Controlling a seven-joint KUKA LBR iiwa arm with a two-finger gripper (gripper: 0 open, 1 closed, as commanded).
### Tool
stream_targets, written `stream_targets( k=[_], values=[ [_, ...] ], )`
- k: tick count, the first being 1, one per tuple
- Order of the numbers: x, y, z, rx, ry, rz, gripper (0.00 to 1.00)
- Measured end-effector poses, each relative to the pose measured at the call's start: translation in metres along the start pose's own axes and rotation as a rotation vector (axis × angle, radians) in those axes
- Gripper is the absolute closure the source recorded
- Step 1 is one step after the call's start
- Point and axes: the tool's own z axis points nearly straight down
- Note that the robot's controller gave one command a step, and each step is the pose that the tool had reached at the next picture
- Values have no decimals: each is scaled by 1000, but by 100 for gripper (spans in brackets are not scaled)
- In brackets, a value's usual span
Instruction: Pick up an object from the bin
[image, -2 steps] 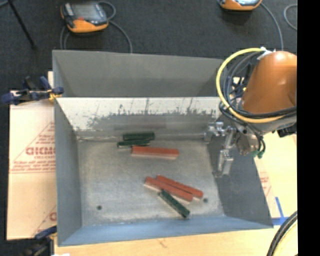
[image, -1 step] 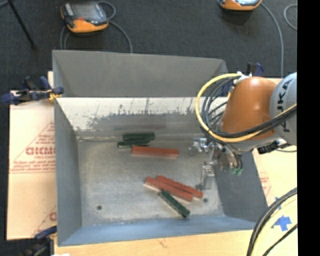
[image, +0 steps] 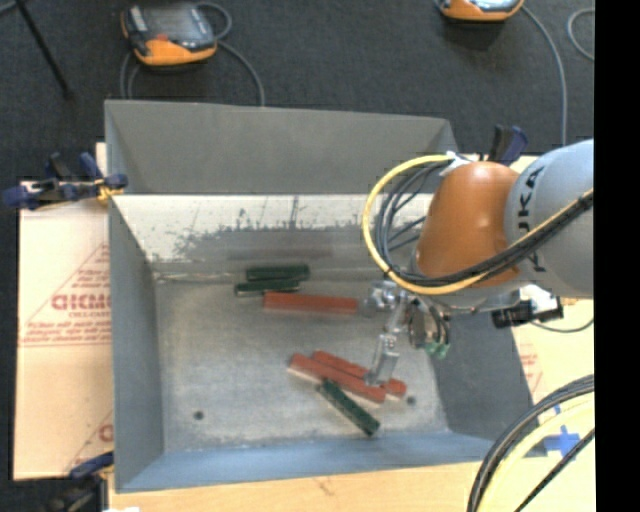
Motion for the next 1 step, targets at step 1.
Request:
stream_targets(
  k=[1],
  values=[
    [44, 0, 28, 1, -3, 47, 0]
  ],
)
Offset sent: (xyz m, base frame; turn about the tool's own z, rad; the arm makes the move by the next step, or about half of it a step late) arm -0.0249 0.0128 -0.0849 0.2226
